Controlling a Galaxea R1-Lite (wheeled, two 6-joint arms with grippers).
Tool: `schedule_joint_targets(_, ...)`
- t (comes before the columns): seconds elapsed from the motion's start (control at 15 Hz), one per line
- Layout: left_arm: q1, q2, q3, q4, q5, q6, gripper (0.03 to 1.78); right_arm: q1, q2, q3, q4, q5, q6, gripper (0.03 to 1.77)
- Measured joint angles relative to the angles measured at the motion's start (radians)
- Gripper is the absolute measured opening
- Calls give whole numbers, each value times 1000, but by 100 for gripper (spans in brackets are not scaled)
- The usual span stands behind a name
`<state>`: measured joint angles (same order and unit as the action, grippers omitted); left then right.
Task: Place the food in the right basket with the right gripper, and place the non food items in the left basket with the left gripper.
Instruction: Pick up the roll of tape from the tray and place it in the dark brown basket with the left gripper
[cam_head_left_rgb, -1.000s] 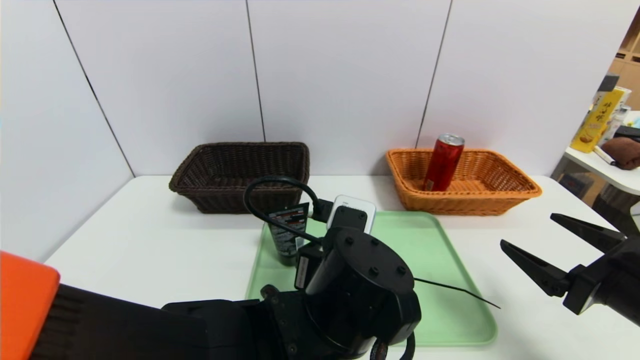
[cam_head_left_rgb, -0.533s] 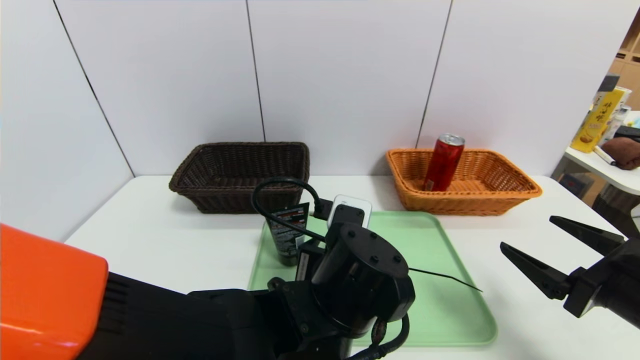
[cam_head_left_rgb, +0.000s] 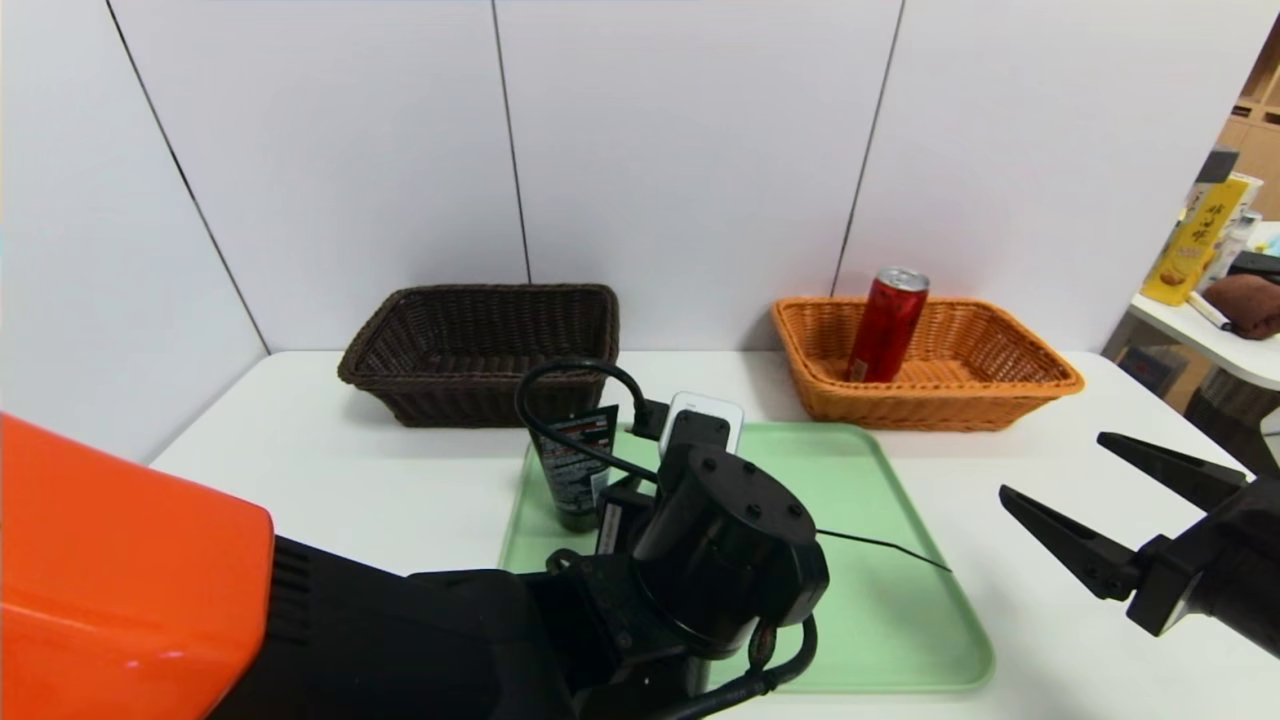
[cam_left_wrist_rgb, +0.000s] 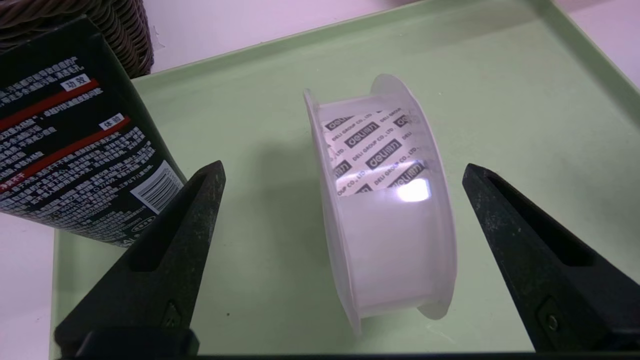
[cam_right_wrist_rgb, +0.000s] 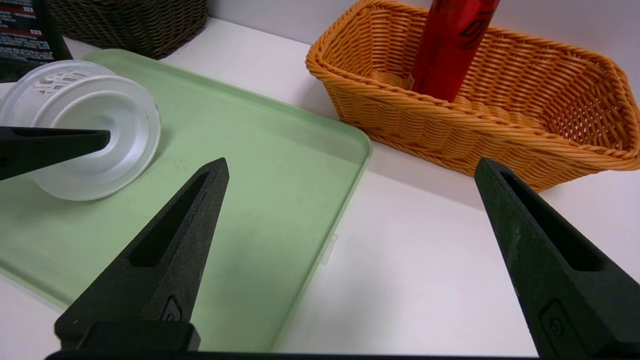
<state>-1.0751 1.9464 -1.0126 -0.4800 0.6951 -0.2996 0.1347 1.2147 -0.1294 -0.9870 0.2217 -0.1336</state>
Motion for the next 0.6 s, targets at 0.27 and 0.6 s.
schedule_joint_targets(0.27,0,-1,3,0,0,0,169,0,2,-1,1,0,0,169)
schedule_joint_targets(0.6,0,-2,6,0,0,-1,169,0,1,1,0,-1,0,169)
